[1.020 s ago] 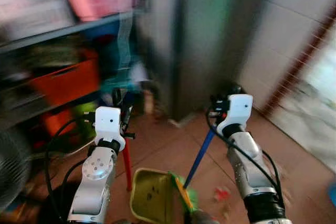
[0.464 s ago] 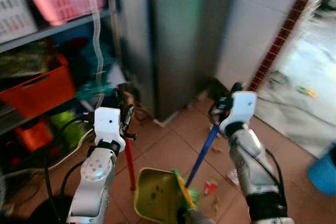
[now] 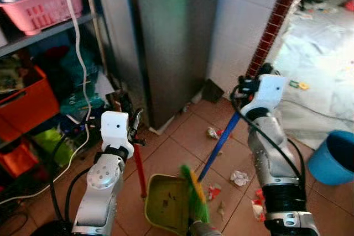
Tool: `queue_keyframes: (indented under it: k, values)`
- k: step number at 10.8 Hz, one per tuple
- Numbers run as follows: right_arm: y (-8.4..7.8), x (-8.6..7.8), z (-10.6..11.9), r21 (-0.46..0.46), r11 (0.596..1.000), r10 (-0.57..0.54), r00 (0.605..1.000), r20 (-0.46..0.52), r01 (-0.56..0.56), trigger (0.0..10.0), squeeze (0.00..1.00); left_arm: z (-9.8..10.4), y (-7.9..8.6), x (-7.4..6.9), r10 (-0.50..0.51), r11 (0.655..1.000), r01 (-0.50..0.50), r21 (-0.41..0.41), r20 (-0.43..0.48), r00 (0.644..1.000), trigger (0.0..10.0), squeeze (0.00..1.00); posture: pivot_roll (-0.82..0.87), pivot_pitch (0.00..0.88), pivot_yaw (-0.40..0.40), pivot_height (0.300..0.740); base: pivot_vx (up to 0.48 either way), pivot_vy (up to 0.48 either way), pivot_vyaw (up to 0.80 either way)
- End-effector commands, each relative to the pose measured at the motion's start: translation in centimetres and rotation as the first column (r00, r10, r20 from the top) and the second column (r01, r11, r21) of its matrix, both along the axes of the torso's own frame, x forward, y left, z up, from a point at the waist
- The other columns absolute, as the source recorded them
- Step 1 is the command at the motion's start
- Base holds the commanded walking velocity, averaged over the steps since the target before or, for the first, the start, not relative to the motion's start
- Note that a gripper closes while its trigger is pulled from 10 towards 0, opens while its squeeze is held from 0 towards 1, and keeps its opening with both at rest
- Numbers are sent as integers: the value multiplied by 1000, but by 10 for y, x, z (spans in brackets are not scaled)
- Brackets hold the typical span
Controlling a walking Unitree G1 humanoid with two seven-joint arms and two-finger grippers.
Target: Sweep floor
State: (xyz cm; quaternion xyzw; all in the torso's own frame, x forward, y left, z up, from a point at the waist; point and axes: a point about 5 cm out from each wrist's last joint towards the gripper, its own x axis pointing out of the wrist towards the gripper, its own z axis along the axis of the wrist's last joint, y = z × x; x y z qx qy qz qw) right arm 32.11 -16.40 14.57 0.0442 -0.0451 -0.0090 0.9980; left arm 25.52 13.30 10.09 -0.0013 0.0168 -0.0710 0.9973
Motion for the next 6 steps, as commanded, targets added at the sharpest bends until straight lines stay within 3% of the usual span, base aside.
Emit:
queue_keyframes:
  k: [1, 4, 6]
  values:
    - [-5, 2, 17, -11, 999, -34, 997, 73, 35, 10000, 0, 12, 2, 3, 8, 1000, -7, -8, 55, 998, 10000, 0, 6, 0, 28, 740, 0, 0, -800]
    - [-16, 2, 26, -166, 979, -96, 986, 138, 119, 10000, 0, 14, 4, 5, 28, 999, -30, 23, 72, 997, 10000, 0, 4, 0, 28, 740, 0, 0, -800]
    - [-21, 3, 18, -231, 959, -141, 983, 115, 165, 10000, 0, 14, 7, 6, 12, 1000, -13, 19, 69, 998, 10000, 0, 19, 0, 31, 740, 0, 0, -800]
